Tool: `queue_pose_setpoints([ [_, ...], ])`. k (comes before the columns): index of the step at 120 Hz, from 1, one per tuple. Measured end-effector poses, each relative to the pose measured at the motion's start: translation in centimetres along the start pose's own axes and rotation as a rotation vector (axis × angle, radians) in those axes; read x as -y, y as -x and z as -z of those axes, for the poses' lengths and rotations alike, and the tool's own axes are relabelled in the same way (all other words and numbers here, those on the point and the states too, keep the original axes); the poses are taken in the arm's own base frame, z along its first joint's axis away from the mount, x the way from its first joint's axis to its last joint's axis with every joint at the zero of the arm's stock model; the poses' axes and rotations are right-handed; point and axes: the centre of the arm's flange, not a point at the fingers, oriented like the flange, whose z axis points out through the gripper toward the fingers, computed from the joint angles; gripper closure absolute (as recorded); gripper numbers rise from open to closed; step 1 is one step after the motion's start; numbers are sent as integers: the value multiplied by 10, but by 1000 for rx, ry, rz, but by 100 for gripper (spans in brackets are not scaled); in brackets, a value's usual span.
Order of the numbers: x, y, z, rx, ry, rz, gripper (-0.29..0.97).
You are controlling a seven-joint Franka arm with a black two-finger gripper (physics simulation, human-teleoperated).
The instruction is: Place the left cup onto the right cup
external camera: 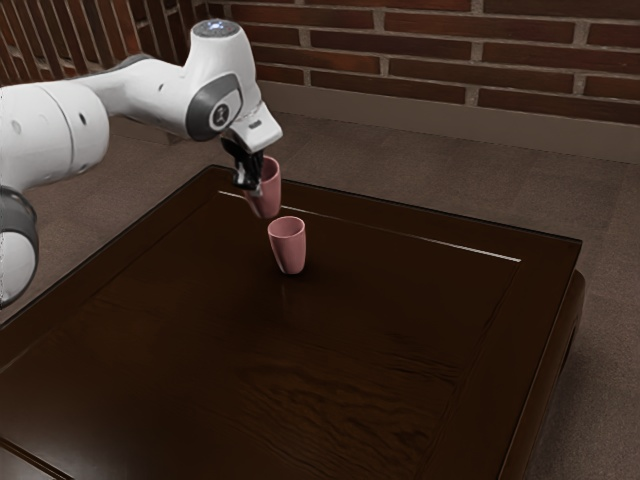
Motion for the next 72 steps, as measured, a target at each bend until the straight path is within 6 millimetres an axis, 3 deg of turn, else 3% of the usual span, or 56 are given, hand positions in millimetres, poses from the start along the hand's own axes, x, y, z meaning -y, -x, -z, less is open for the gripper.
queue_pose_setpoints([
  [39, 11, -20, -28, 2, -15, -10, 79],
  [72, 20, -26, -47, 0, -38, -20, 79],
])
